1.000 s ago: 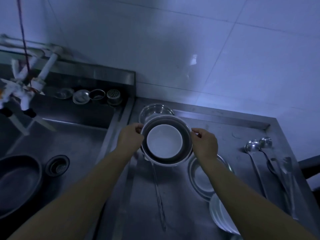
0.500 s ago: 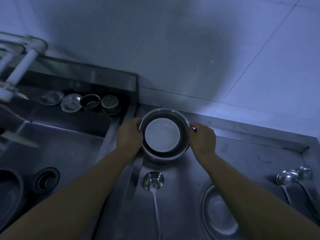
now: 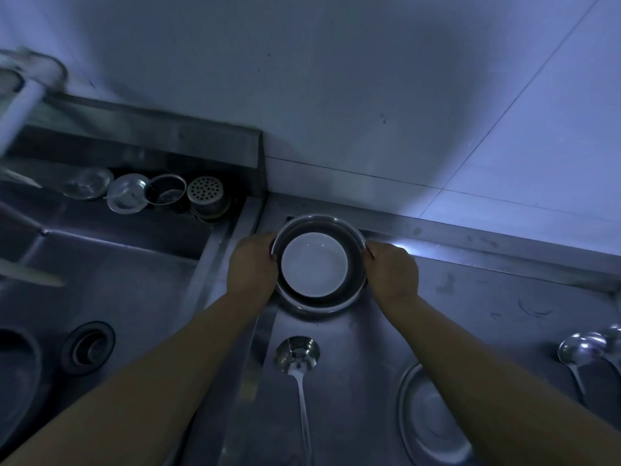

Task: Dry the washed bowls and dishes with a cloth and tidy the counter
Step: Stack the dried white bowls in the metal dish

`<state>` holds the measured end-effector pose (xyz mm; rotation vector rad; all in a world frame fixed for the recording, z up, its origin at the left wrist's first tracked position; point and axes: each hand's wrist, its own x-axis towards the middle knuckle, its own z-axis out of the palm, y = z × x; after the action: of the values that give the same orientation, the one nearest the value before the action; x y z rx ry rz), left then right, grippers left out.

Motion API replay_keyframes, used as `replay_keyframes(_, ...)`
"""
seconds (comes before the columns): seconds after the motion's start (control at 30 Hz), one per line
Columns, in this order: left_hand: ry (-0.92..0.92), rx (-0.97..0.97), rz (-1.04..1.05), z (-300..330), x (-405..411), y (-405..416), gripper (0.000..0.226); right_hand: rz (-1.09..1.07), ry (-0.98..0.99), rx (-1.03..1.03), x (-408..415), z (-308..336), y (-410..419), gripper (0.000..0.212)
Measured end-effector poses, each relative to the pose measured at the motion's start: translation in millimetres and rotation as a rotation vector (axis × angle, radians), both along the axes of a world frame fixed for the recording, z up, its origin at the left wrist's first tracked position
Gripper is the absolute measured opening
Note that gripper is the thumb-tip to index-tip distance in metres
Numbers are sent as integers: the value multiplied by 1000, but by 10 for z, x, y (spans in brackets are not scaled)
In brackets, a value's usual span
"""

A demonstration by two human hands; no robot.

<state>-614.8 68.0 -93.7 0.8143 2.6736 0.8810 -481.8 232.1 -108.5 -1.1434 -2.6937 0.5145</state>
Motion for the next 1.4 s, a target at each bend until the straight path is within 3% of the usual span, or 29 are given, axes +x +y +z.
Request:
replay_keyframes(0.13, 4, -36, 11, 24, 10, -19, 16, 18, -32, -49, 60, 43, 11, 29)
replay_keyframes(0.3, 52, -19, 18, 144, 212, -163, 32, -6, 74, -39, 283, 217, -74, 32)
replay_keyframes(0.43, -58, 46, -37, 279, 588, -361, 36, -46, 170, -98, 670, 395, -266, 28)
replay_keyframes(0.53, -81, 54, -153, 345, 933, -512, 36, -133, 208, -123, 1076, 567, -477, 16)
replay_keyframes(0.93, -228, -22, -658, 561, 2176, -1094, 38, -645, 222, -221, 2872, 1194, -1623, 19)
replay_keyframes(1.1, -288, -41, -728, 560, 2695, -1129, 37, -800, 168, -160, 3431, 1209, -1787, 23)
replay_keyframes(1.23, -343, -74, -745, 555, 3035, -1032, 31, -828, 82, -269, 3719, 1131, -1690, 34)
replay_keyframes(1.4, -452, -119, -759, 473, 3340, -811, 27, -736, -53, -407, 3831, 959, -1441, 22)
